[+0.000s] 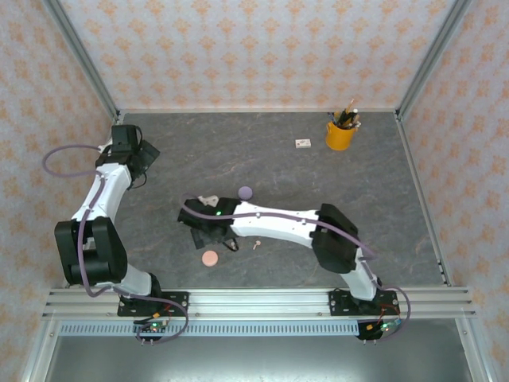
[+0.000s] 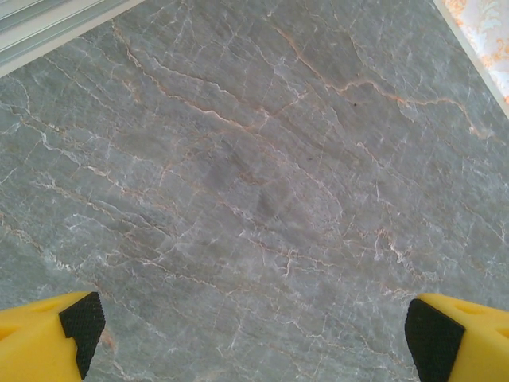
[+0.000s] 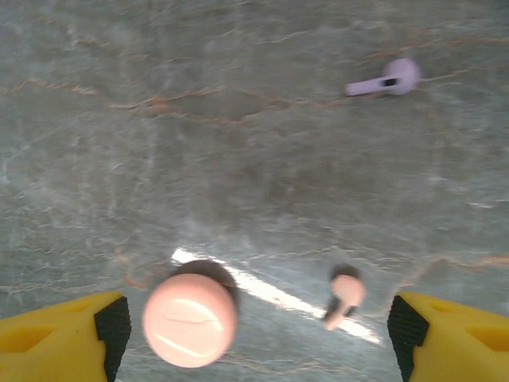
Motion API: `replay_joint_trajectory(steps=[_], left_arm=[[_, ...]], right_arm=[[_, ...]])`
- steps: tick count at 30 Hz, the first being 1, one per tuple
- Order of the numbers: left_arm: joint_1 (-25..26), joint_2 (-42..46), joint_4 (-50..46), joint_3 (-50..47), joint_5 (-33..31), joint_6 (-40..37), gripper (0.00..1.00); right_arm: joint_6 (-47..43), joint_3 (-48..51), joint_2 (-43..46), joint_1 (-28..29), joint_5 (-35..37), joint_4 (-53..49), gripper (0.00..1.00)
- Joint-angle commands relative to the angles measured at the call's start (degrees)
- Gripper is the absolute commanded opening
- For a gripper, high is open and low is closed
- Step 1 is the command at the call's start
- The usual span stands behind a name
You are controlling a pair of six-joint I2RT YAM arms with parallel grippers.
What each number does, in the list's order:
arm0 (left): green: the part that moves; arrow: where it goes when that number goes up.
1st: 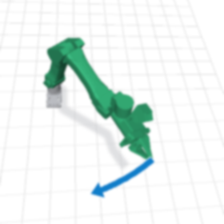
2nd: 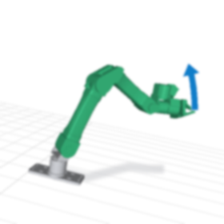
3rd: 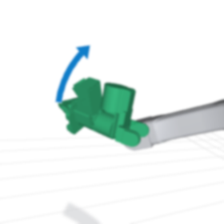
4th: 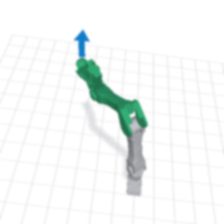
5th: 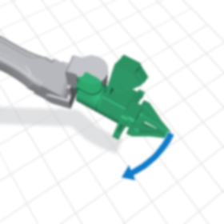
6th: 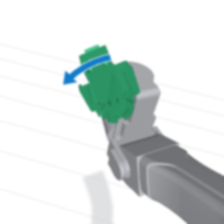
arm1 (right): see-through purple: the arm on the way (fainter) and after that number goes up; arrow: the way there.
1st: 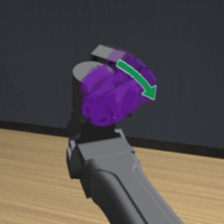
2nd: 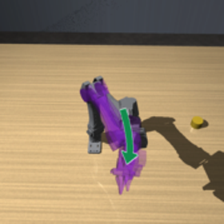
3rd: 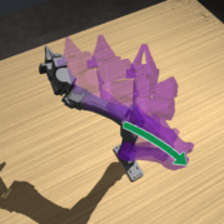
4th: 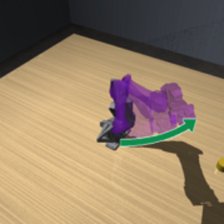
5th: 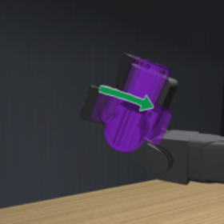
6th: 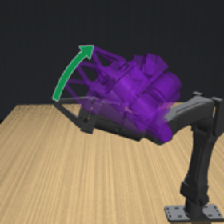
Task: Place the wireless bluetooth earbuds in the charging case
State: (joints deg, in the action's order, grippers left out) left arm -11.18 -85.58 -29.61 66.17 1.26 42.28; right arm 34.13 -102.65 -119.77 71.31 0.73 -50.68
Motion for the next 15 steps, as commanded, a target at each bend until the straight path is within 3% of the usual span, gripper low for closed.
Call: replay_joint_trajectory(steps=[1,15], left_arm=[[-1.6,-1.0,-0.2,2.0,1.6,1.5,1.00],[-2.4,-2.4,0.6,2.0,1.5,0.0,1.00]], right_arm=[[1.8,-6.3,-4.5,2.0,3.4,-8.6,0.86],[5.6,-10.6,-11.6,4.0,1.4,-9.4,0.84]])
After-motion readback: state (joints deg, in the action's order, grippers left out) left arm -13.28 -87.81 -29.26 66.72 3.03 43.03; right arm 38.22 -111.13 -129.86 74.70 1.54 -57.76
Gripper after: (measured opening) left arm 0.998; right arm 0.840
